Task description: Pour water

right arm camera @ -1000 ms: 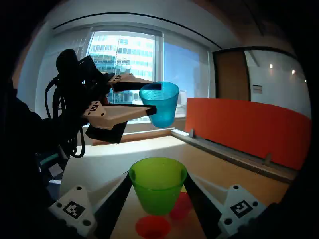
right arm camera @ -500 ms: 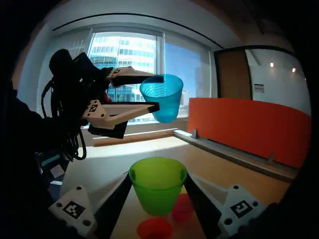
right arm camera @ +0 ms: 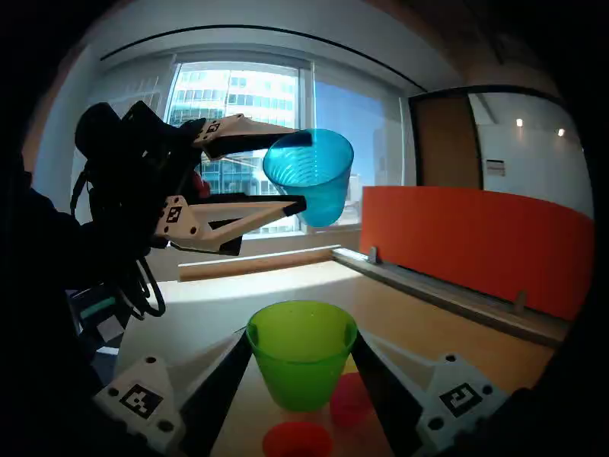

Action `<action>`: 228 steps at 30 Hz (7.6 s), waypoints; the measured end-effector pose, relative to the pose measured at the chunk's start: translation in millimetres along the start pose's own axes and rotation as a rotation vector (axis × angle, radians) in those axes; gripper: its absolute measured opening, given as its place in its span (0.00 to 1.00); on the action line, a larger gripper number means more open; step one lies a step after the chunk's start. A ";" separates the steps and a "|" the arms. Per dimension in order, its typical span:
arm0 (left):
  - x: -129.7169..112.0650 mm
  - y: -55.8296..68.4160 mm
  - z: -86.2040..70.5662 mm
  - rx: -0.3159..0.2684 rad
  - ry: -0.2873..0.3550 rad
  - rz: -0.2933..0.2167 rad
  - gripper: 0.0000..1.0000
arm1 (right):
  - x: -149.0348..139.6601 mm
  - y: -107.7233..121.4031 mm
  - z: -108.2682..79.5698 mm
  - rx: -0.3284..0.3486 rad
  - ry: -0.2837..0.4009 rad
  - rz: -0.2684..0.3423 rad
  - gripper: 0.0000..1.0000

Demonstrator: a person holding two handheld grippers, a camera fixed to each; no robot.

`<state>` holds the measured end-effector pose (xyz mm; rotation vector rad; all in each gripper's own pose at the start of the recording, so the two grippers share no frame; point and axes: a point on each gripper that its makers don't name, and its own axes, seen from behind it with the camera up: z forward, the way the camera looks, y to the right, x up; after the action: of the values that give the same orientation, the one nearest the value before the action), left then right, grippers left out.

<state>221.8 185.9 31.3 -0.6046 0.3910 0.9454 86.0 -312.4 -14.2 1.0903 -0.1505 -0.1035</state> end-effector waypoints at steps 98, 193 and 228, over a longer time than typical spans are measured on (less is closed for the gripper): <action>27.6 5.2 1.5 0.001 0.025 0.401 0.85 | 4.2 1.6 -5.6 -0.001 -0.001 -0.018 0.90; 31.3 -20.6 -1.0 -0.053 0.133 -0.500 0.85 | 23.3 -0.5 -11.9 -0.026 0.057 -0.043 0.90; -68.1 23.2 -39.1 -0.111 -0.099 -0.999 0.85 | 29.8 34.8 -59.8 -0.159 0.048 -0.025 0.90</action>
<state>163.8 128.1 32.1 -0.7374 -0.0782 0.0336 126.0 -248.8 -8.2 0.9354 -0.0835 -0.1096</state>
